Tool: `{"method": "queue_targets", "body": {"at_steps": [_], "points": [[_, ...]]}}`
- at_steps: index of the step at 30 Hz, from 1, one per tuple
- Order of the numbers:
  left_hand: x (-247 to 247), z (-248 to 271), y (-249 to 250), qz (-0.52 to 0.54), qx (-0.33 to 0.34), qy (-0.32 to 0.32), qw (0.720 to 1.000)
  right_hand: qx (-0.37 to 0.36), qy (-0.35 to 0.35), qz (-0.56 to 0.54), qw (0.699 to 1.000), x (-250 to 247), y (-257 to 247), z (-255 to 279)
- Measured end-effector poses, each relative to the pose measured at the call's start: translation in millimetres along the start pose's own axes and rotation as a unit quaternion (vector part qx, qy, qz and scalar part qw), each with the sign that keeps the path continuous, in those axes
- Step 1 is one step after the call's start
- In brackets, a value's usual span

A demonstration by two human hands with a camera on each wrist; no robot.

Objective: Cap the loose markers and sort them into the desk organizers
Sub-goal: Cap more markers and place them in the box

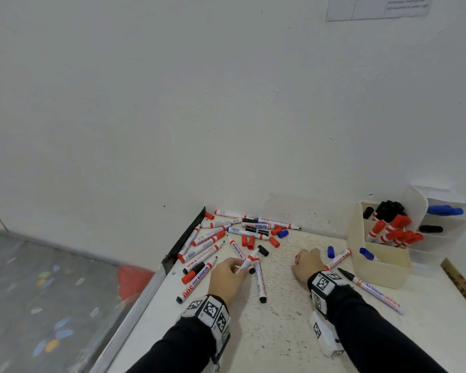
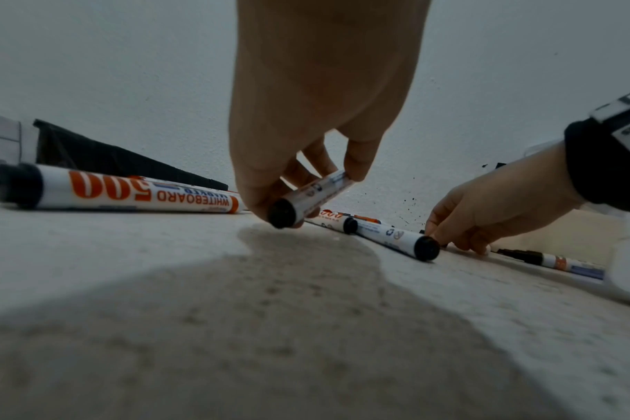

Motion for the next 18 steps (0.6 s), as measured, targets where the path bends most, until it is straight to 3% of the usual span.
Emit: {"method": "queue_targets", "body": {"at_steps": [6, 8, 12, 18], "points": [[2, 5, 0, -0.009, -0.007, -0.013, 1.000, -0.096, 0.029, -0.069, 0.993, -4, -5, 15], [1, 8, 1, -0.018, -0.010, -0.011, 1.000, -0.155, 0.042, -0.137, 0.977, -7, -10, 24], [5, 16, 3, -0.052, -0.012, -0.007, 0.999, -0.271, 0.046, -0.126, 0.953, -13, -23, 42], [14, 25, 18, -0.069, 0.047, -0.025, 0.996, -0.296, 0.030, -0.151, 0.943, -17, -17, 55]]}}
Point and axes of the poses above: each hand's wrist, its own z-axis away from the middle knuckle, its own x-axis out of the palm, y = z × x, the point moved 5 cm from there along -z, towards the middle knuckle, and after that the axes turned 4 degrees about -y, right-handed, at the moved point
